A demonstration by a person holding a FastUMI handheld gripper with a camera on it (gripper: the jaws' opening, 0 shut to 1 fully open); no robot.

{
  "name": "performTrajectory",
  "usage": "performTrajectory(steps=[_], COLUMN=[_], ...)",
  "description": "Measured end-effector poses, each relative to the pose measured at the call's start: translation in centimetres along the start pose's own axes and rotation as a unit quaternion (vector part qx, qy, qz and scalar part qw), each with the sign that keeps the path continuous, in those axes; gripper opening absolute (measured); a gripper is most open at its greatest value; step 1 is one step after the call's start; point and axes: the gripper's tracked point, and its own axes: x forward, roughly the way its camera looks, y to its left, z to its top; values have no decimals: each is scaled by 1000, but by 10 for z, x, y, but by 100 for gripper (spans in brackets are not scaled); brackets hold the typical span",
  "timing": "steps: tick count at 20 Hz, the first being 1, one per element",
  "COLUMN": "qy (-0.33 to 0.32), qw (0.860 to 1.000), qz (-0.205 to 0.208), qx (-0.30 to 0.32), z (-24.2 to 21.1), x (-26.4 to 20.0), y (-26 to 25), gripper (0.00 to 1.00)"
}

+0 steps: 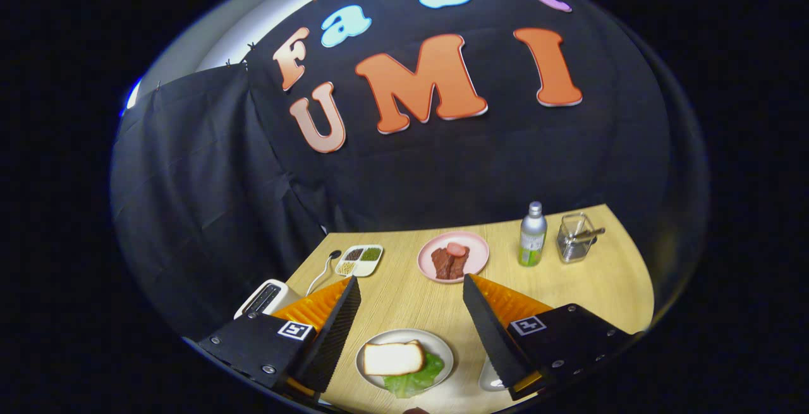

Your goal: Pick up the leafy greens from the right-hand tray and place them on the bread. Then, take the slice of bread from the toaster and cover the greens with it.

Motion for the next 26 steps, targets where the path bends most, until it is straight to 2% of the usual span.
performTrajectory(steps=[5, 10, 17, 20, 26], qy=[-68, -117, -216, -268, -326], qw=[996, 989, 968, 953, 929], qz=[-8, -11, -22, -32, -45], qx=[-48, -86, -128, -140, -168], z=[59, 92, 155, 179, 190], x=[-33, -45, -77, -95, -107], y=[16, 40, 68, 74, 90], gripper=[98, 99, 98, 98, 98])
